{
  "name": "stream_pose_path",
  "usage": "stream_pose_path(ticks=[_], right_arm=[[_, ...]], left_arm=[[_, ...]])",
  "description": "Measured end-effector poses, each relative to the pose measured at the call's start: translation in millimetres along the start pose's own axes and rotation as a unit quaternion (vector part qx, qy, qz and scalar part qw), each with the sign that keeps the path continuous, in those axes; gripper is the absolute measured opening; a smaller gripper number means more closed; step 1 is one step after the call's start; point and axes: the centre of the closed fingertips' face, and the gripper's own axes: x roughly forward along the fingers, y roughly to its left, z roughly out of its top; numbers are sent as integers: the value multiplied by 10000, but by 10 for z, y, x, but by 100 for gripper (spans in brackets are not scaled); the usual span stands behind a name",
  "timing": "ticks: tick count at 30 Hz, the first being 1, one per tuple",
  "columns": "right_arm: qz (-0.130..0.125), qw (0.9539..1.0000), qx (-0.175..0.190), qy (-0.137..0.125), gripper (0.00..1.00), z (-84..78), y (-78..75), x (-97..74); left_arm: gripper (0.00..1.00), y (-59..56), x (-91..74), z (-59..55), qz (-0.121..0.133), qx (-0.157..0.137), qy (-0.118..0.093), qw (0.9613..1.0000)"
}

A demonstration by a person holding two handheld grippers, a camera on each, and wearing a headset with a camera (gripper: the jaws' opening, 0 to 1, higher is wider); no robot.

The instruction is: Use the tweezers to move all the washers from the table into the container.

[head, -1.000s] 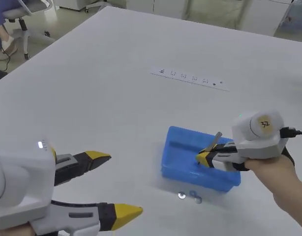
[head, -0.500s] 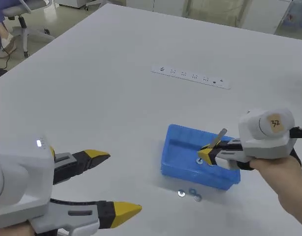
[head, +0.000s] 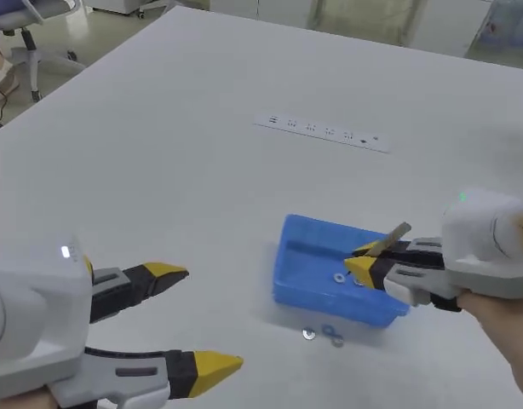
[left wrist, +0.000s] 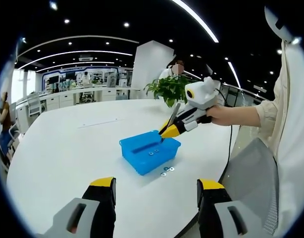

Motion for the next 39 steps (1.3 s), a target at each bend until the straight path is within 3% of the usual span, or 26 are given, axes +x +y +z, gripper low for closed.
stream_pose_path(ticks=[7, 12, 17, 21, 30, 39], right_arm=[[380, 9993, 25, 66, 5, -144, 231, -1], [696, 9967, 63, 402, 5, -419, 385, 88], [790, 9948, 146, 623, 5, -600, 418, 166], [797, 9938, 11, 779, 5, -687, 421, 196], [846, 9925, -56, 878, 6, -745, 419, 241], [824, 9903, -457, 1025, 5, -802, 439, 255]], left_arm=[[67, -7, 1, 10, -20, 0, -13, 10000], [67, -15, -1, -11, -36, -3, 22, 10000], [67, -16, -7, -12, -28, 3, 21, 10000], [67, -13, -13, -21, -20, 4, 33, 10000], [67, -15, -6, -15, -17, -6, 26, 10000], [67, -31, 12, -17, -42, 5, 51, 10000]])
